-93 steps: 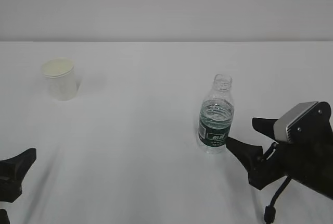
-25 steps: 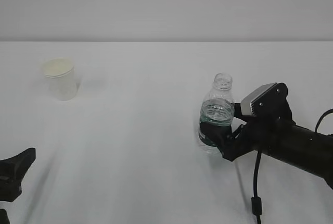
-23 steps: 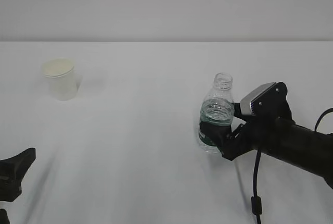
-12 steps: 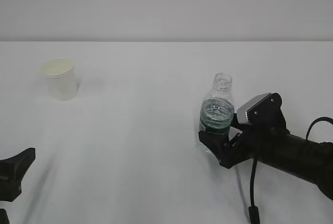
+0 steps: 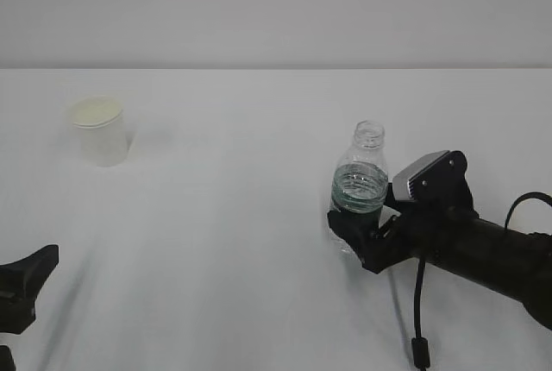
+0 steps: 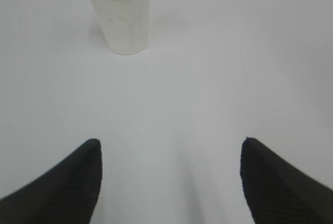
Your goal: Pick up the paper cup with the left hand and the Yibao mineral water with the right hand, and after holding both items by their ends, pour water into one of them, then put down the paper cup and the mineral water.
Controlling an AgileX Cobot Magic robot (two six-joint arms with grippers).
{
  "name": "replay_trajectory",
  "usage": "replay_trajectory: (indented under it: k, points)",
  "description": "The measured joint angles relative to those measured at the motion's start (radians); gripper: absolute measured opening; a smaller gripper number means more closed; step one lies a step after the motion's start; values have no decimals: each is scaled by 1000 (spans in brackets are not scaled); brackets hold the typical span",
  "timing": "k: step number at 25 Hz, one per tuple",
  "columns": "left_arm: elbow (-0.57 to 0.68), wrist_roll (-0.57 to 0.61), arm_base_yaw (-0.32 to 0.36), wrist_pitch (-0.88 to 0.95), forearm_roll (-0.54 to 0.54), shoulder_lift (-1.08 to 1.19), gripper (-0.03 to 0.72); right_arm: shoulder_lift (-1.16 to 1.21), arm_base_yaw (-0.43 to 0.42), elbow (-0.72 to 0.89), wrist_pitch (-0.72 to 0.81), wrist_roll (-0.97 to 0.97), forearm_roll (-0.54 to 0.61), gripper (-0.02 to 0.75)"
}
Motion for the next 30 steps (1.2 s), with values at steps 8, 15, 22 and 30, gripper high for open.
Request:
replay_trajectory:
  k: [8, 15, 22, 30]
  points:
    - [0, 0, 0, 0, 0, 0, 593, 0, 0, -25, 4, 0, -6, 681]
    - [0, 0, 0, 0, 0, 0, 593, 30, 0, -44, 5, 2, -11, 680]
    - [0, 0, 0, 0, 0, 0, 593, 61, 0, -56, -11, 7, -16, 678]
    - [0, 0, 0, 0, 0, 0, 593, 69, 0, -85, -12, 11, -27, 671]
